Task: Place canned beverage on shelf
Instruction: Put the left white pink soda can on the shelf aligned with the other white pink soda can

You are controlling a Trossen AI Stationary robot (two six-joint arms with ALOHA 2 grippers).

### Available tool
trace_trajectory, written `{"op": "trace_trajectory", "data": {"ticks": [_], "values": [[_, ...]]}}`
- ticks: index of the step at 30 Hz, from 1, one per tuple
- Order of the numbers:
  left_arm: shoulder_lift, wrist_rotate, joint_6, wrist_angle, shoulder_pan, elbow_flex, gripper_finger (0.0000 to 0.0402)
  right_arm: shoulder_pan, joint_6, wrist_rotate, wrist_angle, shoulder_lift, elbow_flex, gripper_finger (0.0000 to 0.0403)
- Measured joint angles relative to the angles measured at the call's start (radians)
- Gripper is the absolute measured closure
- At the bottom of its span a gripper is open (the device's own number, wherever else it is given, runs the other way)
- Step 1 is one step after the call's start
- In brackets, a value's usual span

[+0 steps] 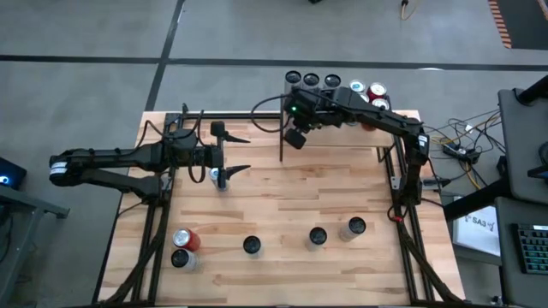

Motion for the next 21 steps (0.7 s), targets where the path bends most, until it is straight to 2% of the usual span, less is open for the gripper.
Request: {"op": "trace_trajectory", "data": {"ticks": [21], "values": [[0.000, 0.000, 0.004, 0.000, 0.000, 0.000, 0.0079, -0.093, -0.106, 0.001, 0.145, 0.000, -0.045, 0.0390]]}}
